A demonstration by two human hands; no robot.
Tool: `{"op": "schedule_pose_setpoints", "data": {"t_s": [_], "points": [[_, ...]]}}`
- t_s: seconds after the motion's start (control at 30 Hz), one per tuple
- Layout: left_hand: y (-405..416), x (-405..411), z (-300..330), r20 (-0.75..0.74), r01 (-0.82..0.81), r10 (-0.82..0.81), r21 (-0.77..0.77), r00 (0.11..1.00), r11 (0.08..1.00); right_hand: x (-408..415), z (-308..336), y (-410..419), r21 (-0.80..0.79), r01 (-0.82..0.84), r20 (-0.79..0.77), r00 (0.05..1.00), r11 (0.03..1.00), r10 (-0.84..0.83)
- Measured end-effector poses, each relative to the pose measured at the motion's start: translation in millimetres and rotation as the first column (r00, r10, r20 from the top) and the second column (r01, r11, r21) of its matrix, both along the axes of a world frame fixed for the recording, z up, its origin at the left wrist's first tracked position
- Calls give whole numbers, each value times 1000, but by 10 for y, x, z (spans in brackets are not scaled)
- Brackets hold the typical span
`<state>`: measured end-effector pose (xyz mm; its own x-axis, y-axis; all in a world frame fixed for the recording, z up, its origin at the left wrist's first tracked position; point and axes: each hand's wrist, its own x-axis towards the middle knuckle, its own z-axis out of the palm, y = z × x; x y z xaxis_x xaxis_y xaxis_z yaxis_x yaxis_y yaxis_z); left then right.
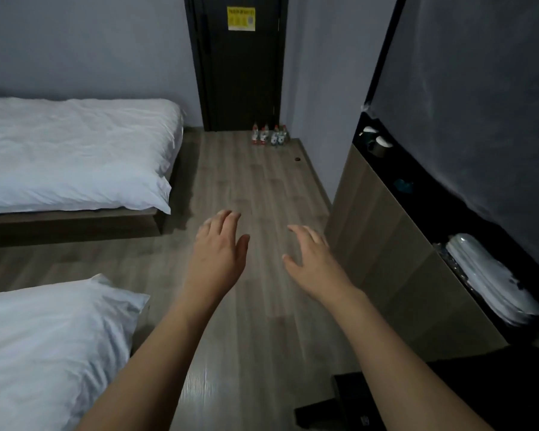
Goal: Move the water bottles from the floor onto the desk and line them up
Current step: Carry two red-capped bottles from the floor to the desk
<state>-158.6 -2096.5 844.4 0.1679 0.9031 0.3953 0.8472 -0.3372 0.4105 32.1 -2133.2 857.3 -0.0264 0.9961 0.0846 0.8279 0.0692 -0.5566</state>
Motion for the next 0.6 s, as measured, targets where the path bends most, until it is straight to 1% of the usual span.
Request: {"op": "schedule_pose_setpoints", "data": {"t_s": [0.2, 0.33, 0.43, 0.6], "points": [[601, -93, -79, -9, -14, 14, -27, 1000, 1000, -79, -69, 650, -35, -20, 15, 1000, 999, 20], [1133, -132, -42, -20, -23, 23, -14, 1000, 1000, -124, -68, 1216, -32, -39, 12, 999, 999, 40], [1583, -170, 18, -52, -52, 52, -2, 997, 999, -152, -40, 1711, -18, -65, 5, 998, 998, 65], [2341, -202, 158, -113, -72, 69, -23, 991, 997, -133, 60, 2524, -29, -90, -19, 996, 995, 90]]}}
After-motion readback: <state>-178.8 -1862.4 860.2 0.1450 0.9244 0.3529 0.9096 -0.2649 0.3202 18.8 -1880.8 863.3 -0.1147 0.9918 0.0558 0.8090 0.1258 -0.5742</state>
